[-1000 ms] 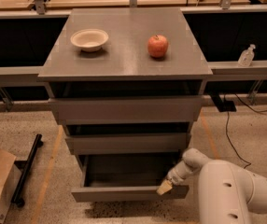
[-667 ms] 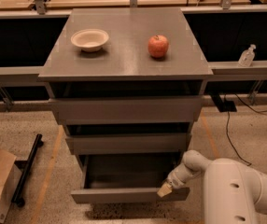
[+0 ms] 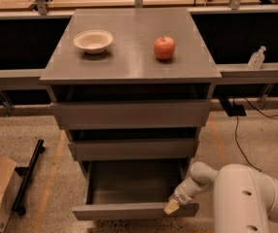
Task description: Open bottom drawer
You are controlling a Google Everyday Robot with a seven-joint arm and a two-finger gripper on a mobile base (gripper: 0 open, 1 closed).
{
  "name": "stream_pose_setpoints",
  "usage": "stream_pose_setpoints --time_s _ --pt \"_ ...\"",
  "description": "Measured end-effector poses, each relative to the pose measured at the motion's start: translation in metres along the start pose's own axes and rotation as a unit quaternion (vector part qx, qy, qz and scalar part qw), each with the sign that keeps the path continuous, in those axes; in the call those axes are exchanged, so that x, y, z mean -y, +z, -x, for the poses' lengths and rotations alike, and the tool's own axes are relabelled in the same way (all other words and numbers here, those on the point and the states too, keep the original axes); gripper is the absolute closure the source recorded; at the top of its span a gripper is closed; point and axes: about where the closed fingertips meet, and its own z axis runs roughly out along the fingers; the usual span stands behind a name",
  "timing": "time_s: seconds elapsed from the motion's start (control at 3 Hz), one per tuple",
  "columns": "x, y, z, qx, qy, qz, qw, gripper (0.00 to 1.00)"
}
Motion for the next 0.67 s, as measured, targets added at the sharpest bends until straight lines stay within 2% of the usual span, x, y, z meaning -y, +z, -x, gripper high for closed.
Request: stream_pose_setpoints --time_s 0.33,0.67 --pt "-0.002 0.0095 -0.0198 -0.015 0.029 0.023 0.9992 0.4" --pt "-0.0033 0.0074 -0.019 -0.015 0.029 0.023 0.9992 0.17"
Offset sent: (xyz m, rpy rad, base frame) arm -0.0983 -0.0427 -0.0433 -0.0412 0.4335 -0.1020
